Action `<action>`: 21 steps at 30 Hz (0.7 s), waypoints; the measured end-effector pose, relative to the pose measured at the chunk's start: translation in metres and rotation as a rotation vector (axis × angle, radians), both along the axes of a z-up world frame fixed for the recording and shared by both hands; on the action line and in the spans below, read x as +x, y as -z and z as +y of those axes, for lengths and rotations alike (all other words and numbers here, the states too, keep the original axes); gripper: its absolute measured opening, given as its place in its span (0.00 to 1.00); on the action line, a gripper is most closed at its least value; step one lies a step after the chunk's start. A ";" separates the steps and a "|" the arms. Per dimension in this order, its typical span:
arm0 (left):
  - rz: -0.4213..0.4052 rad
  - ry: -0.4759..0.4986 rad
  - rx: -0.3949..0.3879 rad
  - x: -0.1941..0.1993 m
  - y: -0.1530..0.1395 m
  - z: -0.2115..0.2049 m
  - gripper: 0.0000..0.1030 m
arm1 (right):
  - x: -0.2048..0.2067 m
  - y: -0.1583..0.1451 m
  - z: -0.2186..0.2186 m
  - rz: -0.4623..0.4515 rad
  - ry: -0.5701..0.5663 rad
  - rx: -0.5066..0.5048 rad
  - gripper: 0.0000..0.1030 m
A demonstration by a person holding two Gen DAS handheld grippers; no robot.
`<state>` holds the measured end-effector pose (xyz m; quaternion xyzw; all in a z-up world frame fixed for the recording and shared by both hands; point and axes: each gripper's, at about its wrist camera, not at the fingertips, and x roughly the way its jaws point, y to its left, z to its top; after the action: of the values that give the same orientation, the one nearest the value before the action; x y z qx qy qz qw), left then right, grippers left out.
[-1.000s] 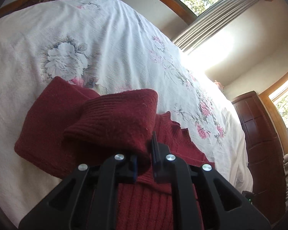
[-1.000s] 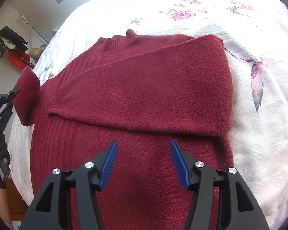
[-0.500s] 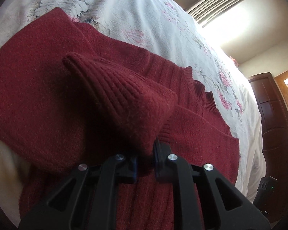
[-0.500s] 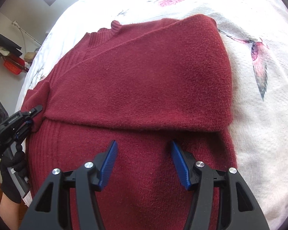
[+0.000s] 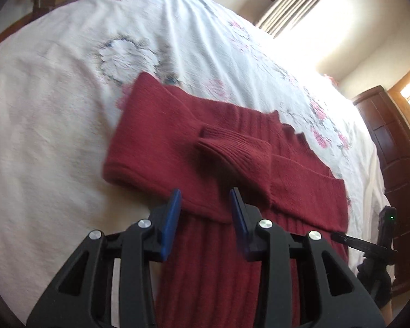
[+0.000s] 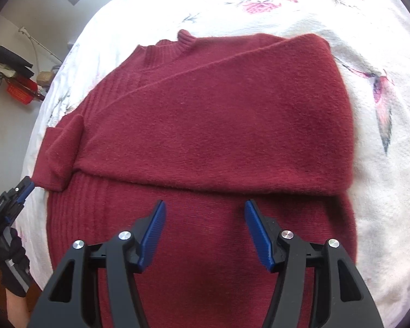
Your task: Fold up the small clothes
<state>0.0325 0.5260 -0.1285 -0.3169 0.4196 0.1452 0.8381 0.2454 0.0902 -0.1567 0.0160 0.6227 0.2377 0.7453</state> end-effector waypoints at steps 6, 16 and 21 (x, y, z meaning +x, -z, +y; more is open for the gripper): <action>0.181 -0.073 0.071 0.039 0.027 0.030 0.31 | -0.004 -0.021 0.069 0.011 -0.099 0.047 0.59; 0.148 -0.069 0.032 0.023 0.042 0.046 0.31 | 0.005 -0.021 0.190 0.122 -0.185 0.135 0.64; 0.093 -0.108 0.028 -0.012 0.022 0.053 0.32 | 0.007 -0.003 0.227 0.174 -0.186 0.132 0.65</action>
<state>0.0210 0.5793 -0.1508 -0.3204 0.4383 0.2107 0.8129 0.2521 0.3168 -0.1538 0.0279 0.6667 0.3441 0.6606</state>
